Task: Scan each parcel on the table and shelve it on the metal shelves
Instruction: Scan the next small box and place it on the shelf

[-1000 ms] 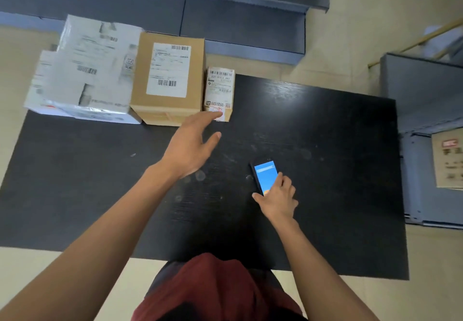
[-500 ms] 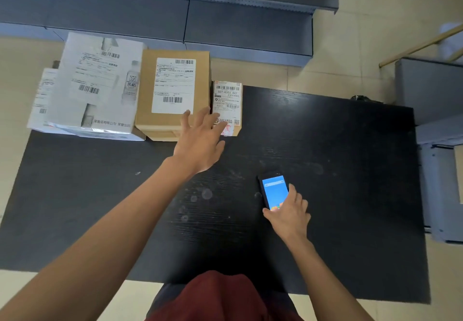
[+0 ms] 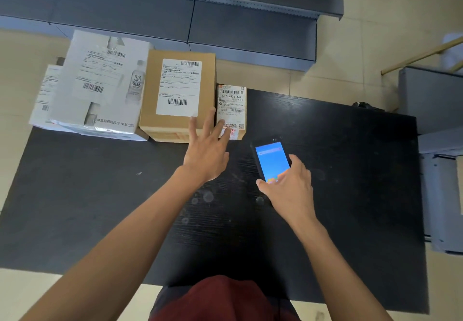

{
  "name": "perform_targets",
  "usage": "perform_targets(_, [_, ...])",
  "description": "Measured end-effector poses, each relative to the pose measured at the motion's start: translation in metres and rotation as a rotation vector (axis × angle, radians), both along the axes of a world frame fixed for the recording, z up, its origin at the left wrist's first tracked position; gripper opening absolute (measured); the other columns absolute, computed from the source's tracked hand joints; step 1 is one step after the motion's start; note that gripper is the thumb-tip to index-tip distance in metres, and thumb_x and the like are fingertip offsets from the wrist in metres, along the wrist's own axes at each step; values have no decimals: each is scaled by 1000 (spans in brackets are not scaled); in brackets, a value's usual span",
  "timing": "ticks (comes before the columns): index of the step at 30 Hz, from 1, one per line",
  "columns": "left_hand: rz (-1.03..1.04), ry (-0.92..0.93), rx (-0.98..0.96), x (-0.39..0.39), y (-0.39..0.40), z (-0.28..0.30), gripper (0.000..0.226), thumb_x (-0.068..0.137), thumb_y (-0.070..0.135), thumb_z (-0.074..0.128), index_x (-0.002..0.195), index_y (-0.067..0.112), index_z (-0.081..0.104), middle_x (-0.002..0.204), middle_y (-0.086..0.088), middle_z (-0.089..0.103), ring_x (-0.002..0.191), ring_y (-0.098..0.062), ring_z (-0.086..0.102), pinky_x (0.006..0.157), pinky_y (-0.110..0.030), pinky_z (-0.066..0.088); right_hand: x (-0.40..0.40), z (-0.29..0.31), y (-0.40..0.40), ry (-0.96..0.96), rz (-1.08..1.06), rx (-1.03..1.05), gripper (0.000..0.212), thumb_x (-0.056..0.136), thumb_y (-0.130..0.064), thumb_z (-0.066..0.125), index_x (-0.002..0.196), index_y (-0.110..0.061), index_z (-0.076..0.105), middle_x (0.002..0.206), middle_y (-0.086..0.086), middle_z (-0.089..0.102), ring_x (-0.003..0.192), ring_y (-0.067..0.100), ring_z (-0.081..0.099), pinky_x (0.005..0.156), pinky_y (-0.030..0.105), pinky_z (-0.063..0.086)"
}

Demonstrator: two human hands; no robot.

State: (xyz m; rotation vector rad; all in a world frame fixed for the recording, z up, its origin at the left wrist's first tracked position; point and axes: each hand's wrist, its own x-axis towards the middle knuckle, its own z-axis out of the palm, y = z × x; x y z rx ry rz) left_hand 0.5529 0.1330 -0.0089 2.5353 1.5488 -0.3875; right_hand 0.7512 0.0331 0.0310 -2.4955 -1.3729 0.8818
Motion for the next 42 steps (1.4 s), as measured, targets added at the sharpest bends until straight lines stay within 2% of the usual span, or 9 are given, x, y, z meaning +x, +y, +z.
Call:
perform_targets(3, [7, -30, -14, 1, 0, -1, 65, 98, 47, 49, 155, 20, 33, 166, -6, 24, 155, -38, -18, 117, -74, 0, -9, 12, 13, 40, 15, 36, 103, 73, -50, 83, 153, -13, 29, 139, 3, 51, 131, 20, 41, 102, 40, 47])
perform_targets(5, [10, -41, -22, 0, 0, -2, 65, 98, 47, 49, 155, 22, 33, 166, -4, 25, 155, -38, -18, 117, -74, -1, -15, 17, 20, 75, 25, 42, 101, 73, -50, 82, 151, -12, 30, 133, 2, 55, 130, 19, 40, 97, 34, 42])
perform_targets(13, [-5, -44, -18, -3, -2, -3, 69, 98, 49, 49, 158, 22, 29, 167, -3, 24, 155, -37, -20, 117, -74, -1, -26, 27, 40, 33, 84, 40, 89, 72, -51, 80, 141, -13, 41, 123, 0, 52, 108, 11, 41, 75, 32, 39])
perform_targets(16, [-1, -54, -28, -3, -1, -5, 69, 97, 49, 49, 158, 22, 30, 167, -4, 23, 154, -36, -23, 117, -74, -5, -25, 30, 43, 27, 93, 32, 85, 71, -51, 79, 138, -14, 43, 118, 0, 52, 107, 14, 45, 71, 32, 39])
perform_targets(20, [-4, -52, -18, -4, -2, -7, 69, 97, 50, 49, 158, 22, 30, 167, -4, 23, 154, -36, -22, 117, -74, -4, -25, 34, 45, 9, 107, 7, 76, 71, -50, 80, 129, -17, 46, 112, 0, 52, 100, 15, 49, 59, 25, 32])
perform_targets(25, [-10, -57, -10, -5, -2, -9, 69, 98, 52, 48, 157, 22, 32, 167, -5, 24, 155, -36, -21, 117, -74, -2, -26, 33, 45, 5, 120, -27, 77, 71, -50, 80, 131, -17, 45, 114, 0, 52, 101, 16, 52, 64, 26, 37])
perform_targets(30, [-9, -50, -15, -4, 0, -8, 70, 98, 52, 48, 158, 22, 30, 168, -5, 22, 154, -37, -22, 117, -74, -5, -27, 34, 45, 9, 106, -22, 78, 70, -50, 80, 131, -18, 45, 114, -1, 52, 99, 14, 52, 60, 25, 34])
perform_targets(38, [-3, -68, -15, -4, -1, -8, 72, 97, 51, 50, 159, 22, 28, 168, -5, 22, 154, -37, -23, 116, -75, -5, -24, 35, 40, 4, 115, -52, 67, 66, -52, 80, 115, -21, 47, 105, -1, 50, 96, 17, 53, 59, 26, 36])
perform_targets(42, [-9, -67, -17, -5, -1, -7, 73, 97, 51, 49, 160, 22, 26, 168, -5, 21, 154, -37, -23, 117, -74, -6, -23, 32, 36, 4, 120, -42, 74, 68, -52, 79, 126, -18, 46, 112, 0, 51, 103, 18, 52, 67, 30, 41])
